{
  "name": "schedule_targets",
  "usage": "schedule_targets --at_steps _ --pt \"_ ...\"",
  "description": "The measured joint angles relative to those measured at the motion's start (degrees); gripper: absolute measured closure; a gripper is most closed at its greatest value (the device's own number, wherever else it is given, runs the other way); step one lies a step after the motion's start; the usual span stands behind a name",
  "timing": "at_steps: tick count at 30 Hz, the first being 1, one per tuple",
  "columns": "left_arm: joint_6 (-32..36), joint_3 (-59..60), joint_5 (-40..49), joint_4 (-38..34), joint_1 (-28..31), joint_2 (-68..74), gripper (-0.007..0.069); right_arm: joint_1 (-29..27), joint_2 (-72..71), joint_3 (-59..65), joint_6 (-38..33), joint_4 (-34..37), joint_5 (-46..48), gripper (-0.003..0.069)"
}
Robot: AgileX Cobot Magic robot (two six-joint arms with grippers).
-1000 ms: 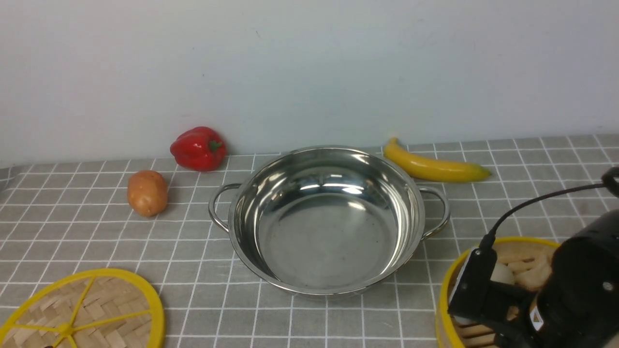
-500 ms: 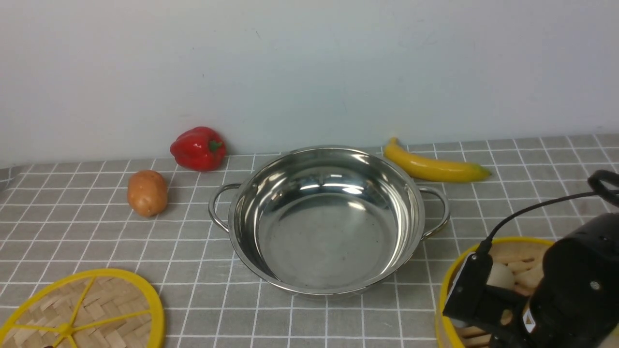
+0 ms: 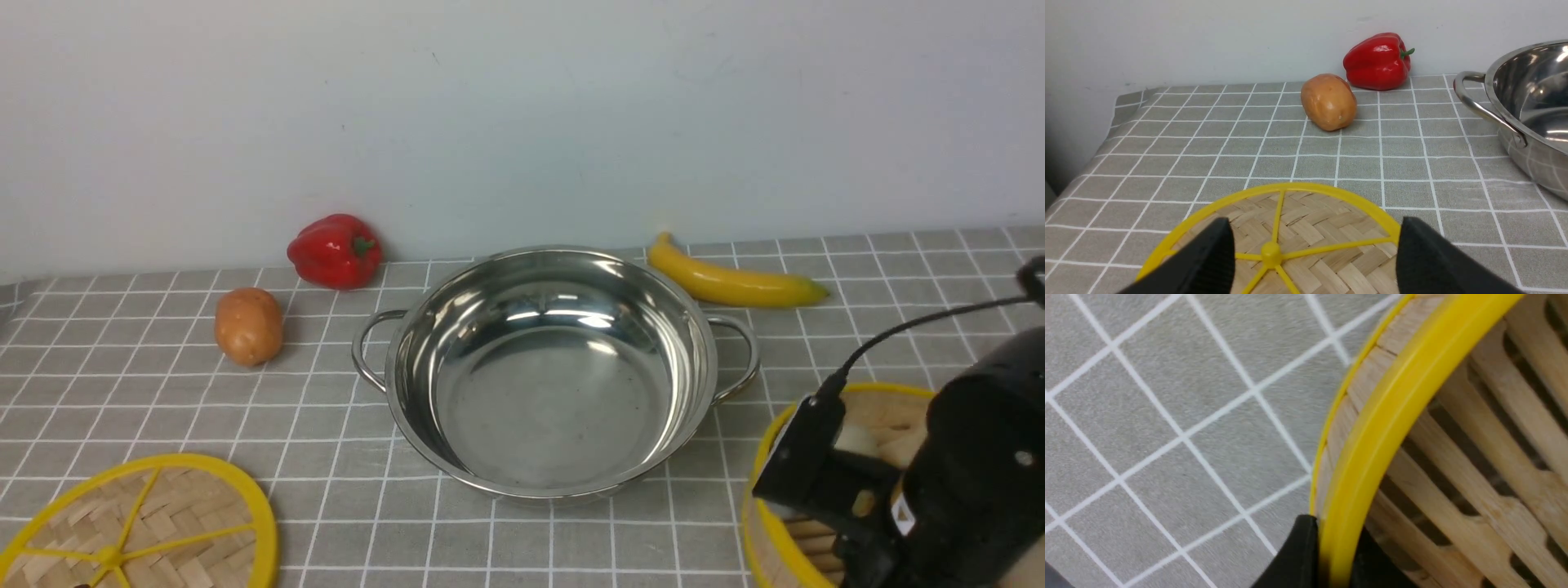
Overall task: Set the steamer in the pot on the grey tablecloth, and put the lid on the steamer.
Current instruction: 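Reach for and grasp the rim of the bamboo steamer holding the buns with the right gripper, then place the bamboo steamer basket of food into the steel pot with the right gripper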
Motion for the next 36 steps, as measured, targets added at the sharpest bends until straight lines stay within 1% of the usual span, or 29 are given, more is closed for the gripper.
schedule_targets --at_steps 4,8,10,11,12,16,18,22,25,28,30,31,32,33,36 --pt "0.0 0.0 0.0 0.0 0.0 0.0 0.0132 0.0 -4.0 -5.3 1.9 -5.3 7.1 0.0591" --pt "0.0 0.0 0.0 0.0 0.0 0.0 0.0132 0.0 -6.2 -11.5 1.9 -9.2 11.9 0.0591" --pt "0.0 0.0 0.0 0.0 0.0 0.0 0.0132 0.0 -6.2 -16.6 0.3 -9.2 12.9 0.0591" --pt "0.0 0.0 0.0 0.0 0.0 0.0 0.0132 0.0 -6.2 -17.0 0.0 -9.1 12.9 0.0591" --pt "0.0 0.0 0.0 0.0 0.0 0.0 0.0132 0.0 -5.5 -21.0 -3.3 -7.2 13.1 0.0591" --pt "0.0 0.0 0.0 0.0 0.0 0.0 0.0132 0.0 -2.4 -27.1 -8.6 -3.2 13.1 0.0591" --pt "0.0 0.0 0.0 0.0 0.0 0.0 0.0132 0.0 1.4 -32.1 -12.0 -0.3 13.4 0.0591" --pt "0.0 0.0 0.0 0.0 0.0 0.0 0.0132 0.6 8.6 -39.9 -16.7 1.8 13.7 0.0591" --pt "0.0 0.0 0.0 0.0 0.0 0.0 0.0132 2.2 13.4 -45.1 -21.0 1.9 13.9 0.0591" --pt "0.0 0.0 0.0 0.0 0.0 0.0 0.0132 5.2 18.2 -49.1 -25.0 1.7 13.9 0.0591" --pt "0.0 0.0 0.0 0.0 0.0 0.0 0.0132 7.5 21.5 -51.8 -26.8 1.2 13.8 0.0591" --pt "0.0 0.0 0.0 0.0 0.0 0.0 0.0132 7.5 21.5 -52.3 -27.0 1.1 13.8 0.0591" --pt "0.0 0.0 0.0 0.0 0.0 0.0 0.0132 9.8 24.6 -54.2 -27.9 -0.7 13.8 0.0591" --pt "0.0 0.0 0.0 0.0 0.0 0.0 0.0132 10.7 26.2 -55.3 -28.2 -2.2 13.8 0.0591" --pt "0.0 0.0 0.0 0.0 0.0 0.0 0.0132 11.9 30.0 -57.0 -28.5 -5.2 13.7 0.0591"
